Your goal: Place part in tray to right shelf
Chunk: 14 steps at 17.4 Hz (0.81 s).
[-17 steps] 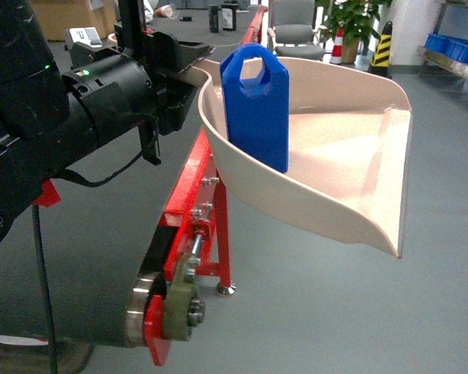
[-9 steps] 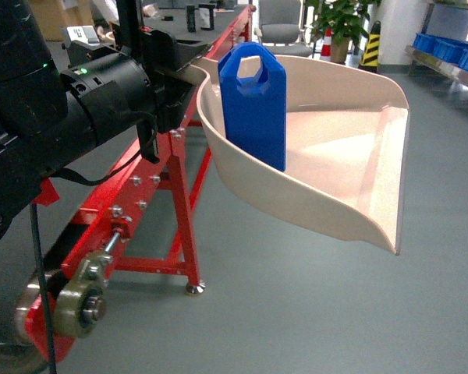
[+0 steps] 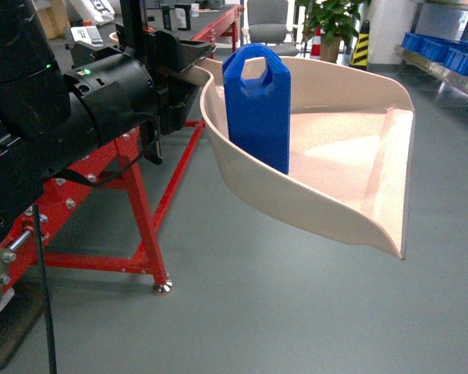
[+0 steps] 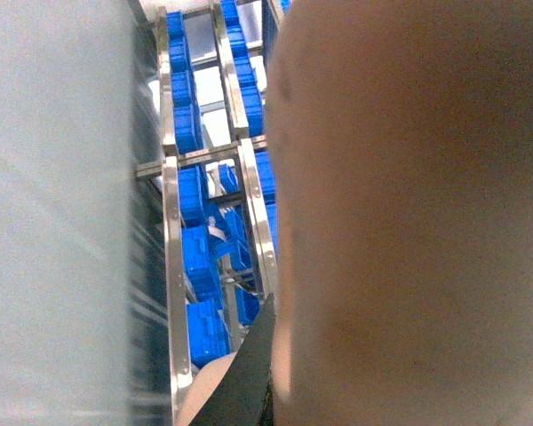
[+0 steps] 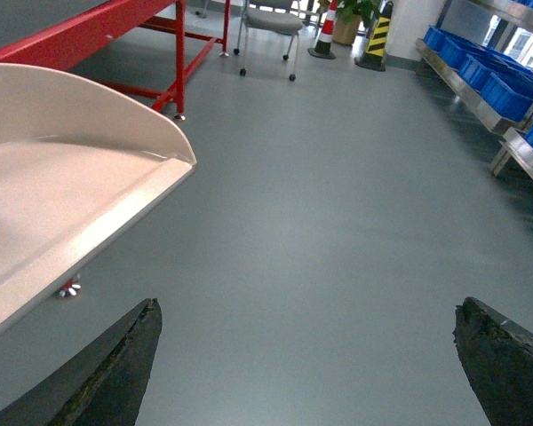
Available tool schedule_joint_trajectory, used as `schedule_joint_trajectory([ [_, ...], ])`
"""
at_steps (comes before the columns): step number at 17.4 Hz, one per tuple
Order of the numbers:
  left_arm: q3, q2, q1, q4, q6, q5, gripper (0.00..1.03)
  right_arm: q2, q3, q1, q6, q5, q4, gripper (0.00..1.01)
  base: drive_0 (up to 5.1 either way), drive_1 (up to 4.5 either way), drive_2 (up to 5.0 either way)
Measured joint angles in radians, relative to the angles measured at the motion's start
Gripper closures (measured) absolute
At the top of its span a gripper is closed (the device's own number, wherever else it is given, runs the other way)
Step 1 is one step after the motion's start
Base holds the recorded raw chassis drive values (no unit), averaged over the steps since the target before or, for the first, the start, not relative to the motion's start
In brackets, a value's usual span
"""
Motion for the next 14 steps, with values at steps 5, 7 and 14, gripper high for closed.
schedule_joint_trajectory([
  [5,0.000,0.000,0.000,0.001,0.000,0.000,0.88,0.001,0.000,0.000,0.000,0.000,-0.002,0.03,5.1,-2.40,-2.4],
  [7,-0.001,0.000,0.000,-0.003,0.000,0.002,0.88,-0.001,0.000,0.000,0.000,0.000,0.001,0.03,5.0,-2.49,-2.5],
  [14,-0.001,0.000,-0.006,-0.002,0.000,-0.002,0.88,-0.002,0.000,0.000,-0.001,0.001,0.000,0.03,2.6,-1.15,-1.2],
])
